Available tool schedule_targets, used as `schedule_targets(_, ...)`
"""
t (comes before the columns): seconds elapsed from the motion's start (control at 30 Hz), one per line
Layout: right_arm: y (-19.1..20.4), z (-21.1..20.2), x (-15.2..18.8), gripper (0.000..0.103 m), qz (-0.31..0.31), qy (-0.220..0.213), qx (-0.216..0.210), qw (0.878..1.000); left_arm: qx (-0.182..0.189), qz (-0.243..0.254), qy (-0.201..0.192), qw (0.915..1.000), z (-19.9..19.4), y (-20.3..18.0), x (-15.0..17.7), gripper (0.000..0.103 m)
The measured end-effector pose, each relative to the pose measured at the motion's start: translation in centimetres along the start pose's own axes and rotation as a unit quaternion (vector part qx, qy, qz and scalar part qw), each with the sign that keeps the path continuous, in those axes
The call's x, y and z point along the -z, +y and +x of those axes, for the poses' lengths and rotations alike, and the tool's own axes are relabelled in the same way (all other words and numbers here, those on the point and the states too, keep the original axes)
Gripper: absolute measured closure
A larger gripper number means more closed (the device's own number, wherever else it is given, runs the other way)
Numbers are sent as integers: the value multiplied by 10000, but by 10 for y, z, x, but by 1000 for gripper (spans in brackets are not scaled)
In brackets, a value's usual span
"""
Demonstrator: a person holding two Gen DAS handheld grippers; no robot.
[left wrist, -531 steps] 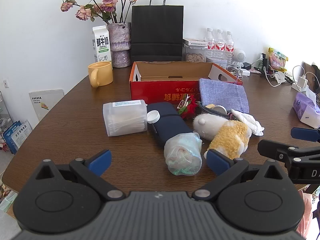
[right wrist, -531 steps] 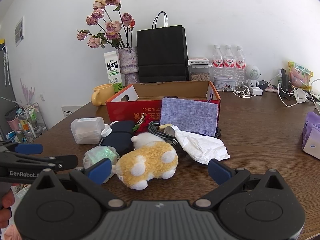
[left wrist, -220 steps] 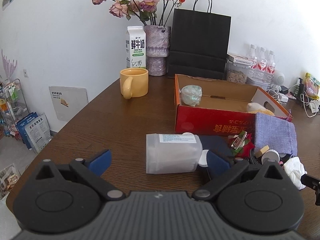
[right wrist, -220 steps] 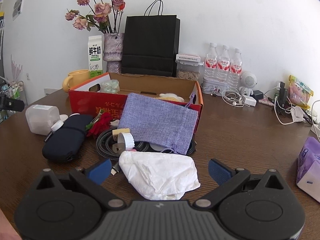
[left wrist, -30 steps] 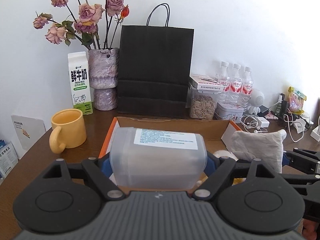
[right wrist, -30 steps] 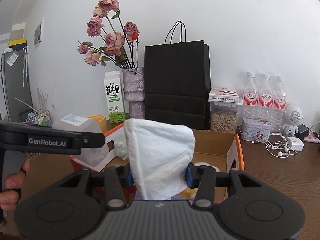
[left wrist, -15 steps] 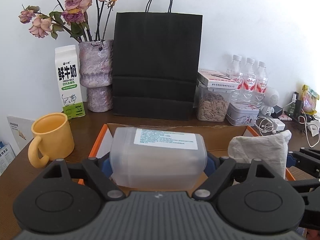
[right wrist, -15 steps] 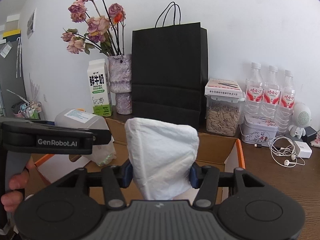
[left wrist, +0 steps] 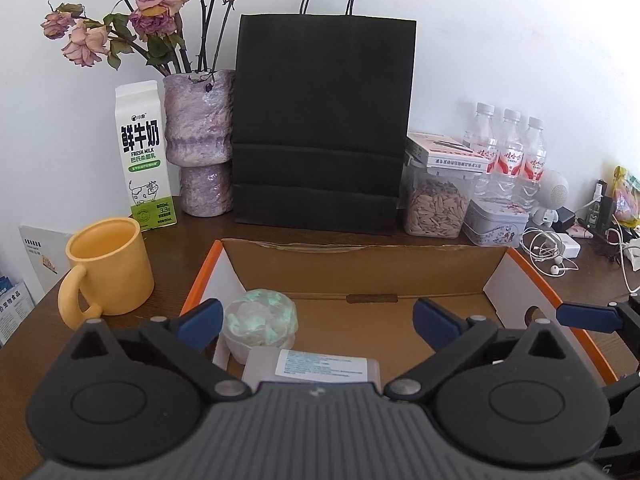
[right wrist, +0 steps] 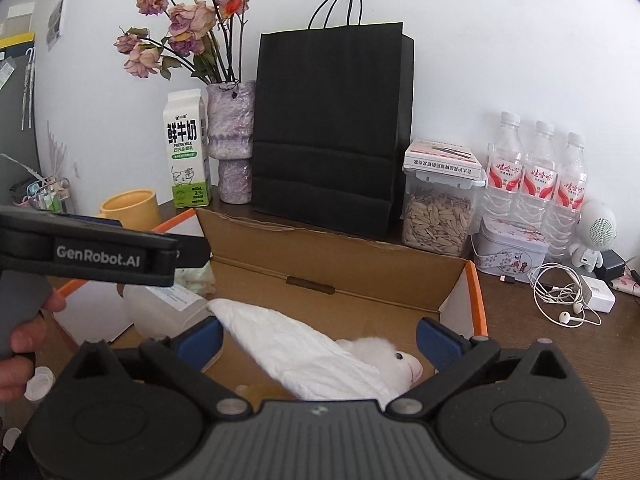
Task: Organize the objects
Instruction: 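Lift the plastic box and tissue over the cardboard box and release both inside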
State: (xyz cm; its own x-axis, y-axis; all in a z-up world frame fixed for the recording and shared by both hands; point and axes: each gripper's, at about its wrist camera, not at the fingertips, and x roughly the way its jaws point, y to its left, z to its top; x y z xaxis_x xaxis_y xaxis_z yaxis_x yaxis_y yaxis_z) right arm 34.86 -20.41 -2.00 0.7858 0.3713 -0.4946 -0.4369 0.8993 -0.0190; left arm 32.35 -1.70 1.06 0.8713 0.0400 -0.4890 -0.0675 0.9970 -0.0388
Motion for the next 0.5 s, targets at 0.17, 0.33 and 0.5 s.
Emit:
schedule_targets(0.17, 0, -1, -1, 0, 7, -17, 9, 10000, 18, -4, -15, 10000, -2, 0, 0, 0)
schedule_targets(0.33, 2, -6, -1, 0, -12, -71, 31, 10000, 29, 2, -66, 10000, -10, -1, 0, 0)
schedule_targets(0.5, 8, -19, -1, 0, -74, -211, 82, 9997, 10, 23, -145, 9999, -24, -1, 2, 0)
